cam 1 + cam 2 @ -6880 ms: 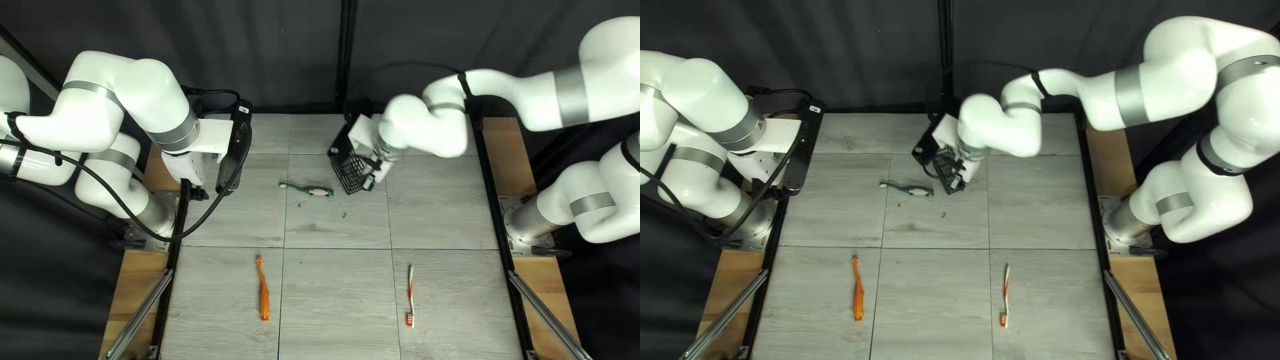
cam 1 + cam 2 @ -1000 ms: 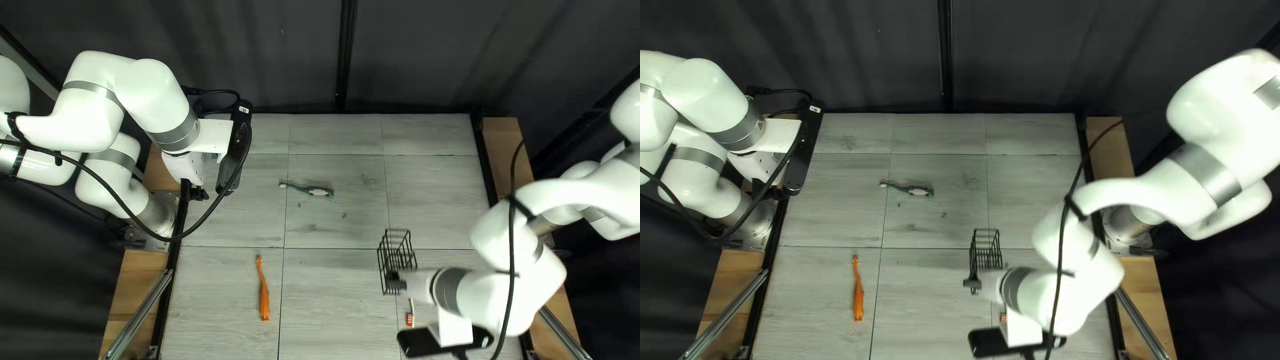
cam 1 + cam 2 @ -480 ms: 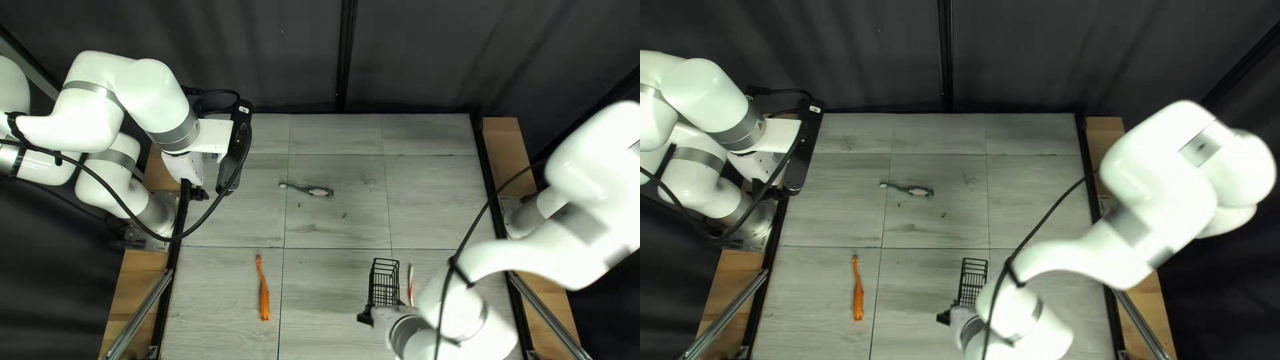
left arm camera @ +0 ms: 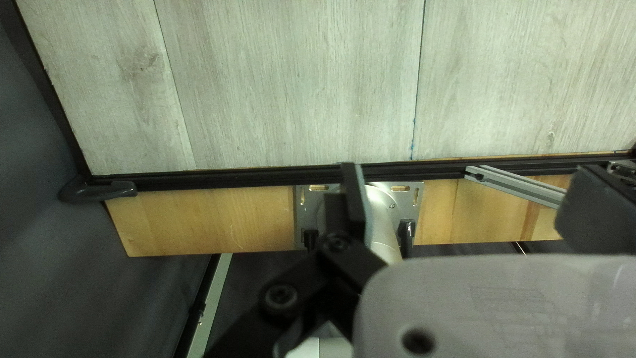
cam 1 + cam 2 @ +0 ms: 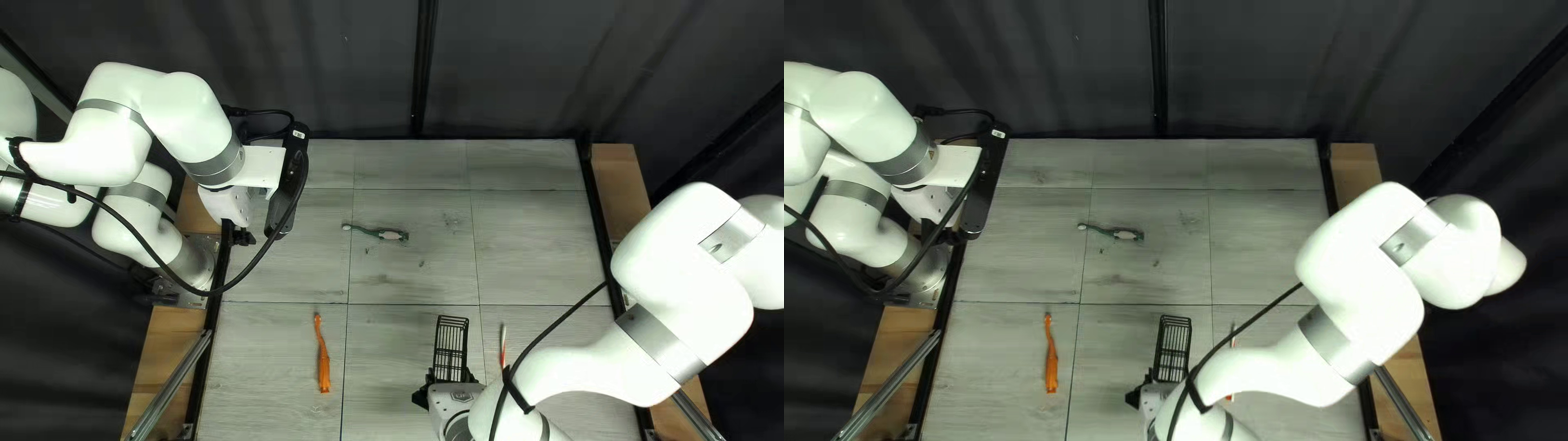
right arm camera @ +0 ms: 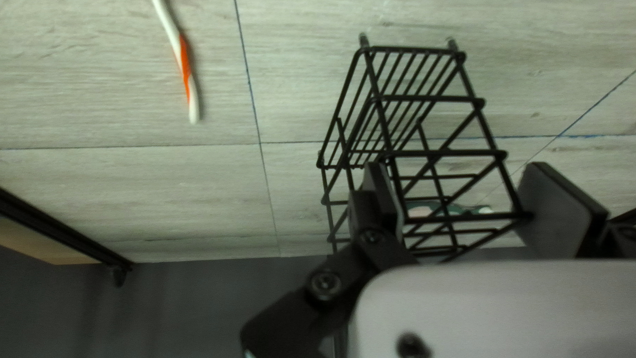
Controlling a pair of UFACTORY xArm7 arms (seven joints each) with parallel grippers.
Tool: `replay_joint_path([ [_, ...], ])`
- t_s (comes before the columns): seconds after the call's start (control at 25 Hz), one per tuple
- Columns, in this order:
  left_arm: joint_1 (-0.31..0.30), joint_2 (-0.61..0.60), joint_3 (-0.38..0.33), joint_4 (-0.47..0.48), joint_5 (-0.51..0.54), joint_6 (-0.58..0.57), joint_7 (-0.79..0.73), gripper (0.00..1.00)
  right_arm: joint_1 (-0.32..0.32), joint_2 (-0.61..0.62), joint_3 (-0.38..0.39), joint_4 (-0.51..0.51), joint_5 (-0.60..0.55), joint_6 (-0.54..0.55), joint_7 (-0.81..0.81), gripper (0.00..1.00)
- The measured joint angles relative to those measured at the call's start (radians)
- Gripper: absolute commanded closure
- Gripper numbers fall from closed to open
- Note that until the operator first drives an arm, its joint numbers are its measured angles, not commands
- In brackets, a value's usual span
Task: Pick up toothbrushes and insert them into a toothbrush holder
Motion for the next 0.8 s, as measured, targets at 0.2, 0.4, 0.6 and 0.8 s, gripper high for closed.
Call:
replay_joint_path([
  [0.2,0.000,0.000,0.000,0.000,0.000,0.000,0.000,0.00,-0.006,-0.016,0.007,-0.029,0.001,-0.050,-0.001,1.00],
  [0.4,0.000,0.000,0.000,0.000,0.000,0.000,0.000,0.00,-0.021,-0.032,0.013,-0.071,0.010,-0.106,-0.001,1.00],
  [0.6,0.000,0.000,0.000,0.000,0.000,0.000,0.000,0.00,-0.030,-0.047,0.014,-0.117,0.007,-0.161,0.011,1.00],
  [0.8,0.000,0.000,0.000,0.000,0.000,0.000,0.000,0.00,-0.020,-0.050,0.010,-0.133,-0.017,-0.177,0.030,1.00],
])
